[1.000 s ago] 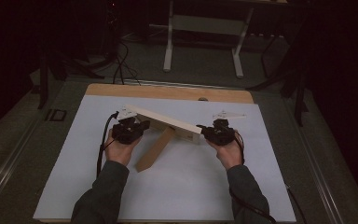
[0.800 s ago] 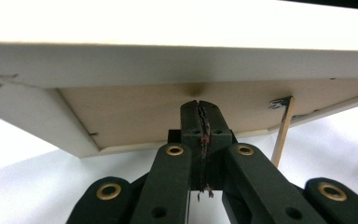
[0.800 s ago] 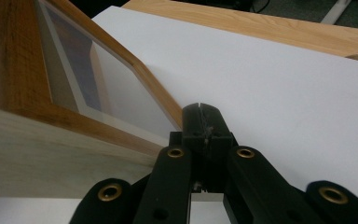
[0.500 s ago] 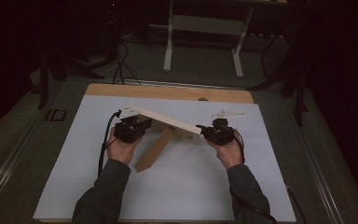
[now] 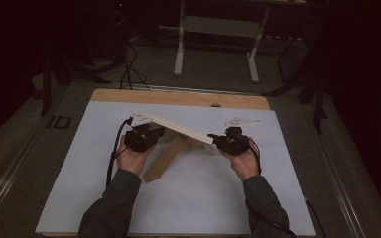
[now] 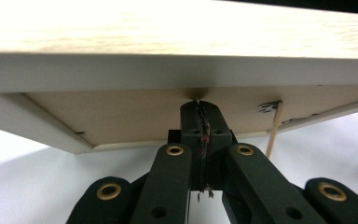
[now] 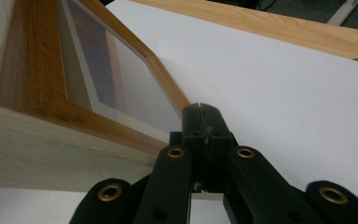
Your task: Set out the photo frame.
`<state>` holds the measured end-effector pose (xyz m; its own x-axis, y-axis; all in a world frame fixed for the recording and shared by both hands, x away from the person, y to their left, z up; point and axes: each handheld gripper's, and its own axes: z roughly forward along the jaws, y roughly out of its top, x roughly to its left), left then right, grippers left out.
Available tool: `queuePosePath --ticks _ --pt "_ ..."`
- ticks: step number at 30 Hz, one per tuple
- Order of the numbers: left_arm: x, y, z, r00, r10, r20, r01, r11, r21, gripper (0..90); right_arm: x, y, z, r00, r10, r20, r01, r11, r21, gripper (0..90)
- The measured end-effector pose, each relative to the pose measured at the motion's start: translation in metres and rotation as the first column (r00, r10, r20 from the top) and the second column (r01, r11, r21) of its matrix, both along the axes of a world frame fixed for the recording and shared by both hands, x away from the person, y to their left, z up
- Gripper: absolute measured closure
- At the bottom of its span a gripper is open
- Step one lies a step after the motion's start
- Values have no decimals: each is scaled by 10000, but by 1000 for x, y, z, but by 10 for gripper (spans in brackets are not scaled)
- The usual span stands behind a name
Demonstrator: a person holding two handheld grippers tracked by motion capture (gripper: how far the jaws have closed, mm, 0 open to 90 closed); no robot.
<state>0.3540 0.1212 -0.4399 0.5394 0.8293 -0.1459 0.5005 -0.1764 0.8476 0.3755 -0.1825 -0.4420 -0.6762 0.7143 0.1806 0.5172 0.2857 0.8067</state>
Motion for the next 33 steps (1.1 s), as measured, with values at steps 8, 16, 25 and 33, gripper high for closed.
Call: queuePosePath --ticks 8,16,25,33 --pt "-1 -3 1 9999 -127 0 127 9999 32 900 -2 0 1 9999 153 13 -153 9999 -61 899" --pt "-4 -9 2 9994 -328 66 328 9995 45 900 -6 2 2 9998 190 64 -190 9998 50 899" --pt "-12 -20 7 9961 -846 237 843 9964 115 900 -10 4 4 9991 411 117 -410 9991 -108 899" --pt "-17 -34 8 9922 -1224 224 1216 9919 366 900 -13 4 5 9987 480 172 -479 9988 -90 899"
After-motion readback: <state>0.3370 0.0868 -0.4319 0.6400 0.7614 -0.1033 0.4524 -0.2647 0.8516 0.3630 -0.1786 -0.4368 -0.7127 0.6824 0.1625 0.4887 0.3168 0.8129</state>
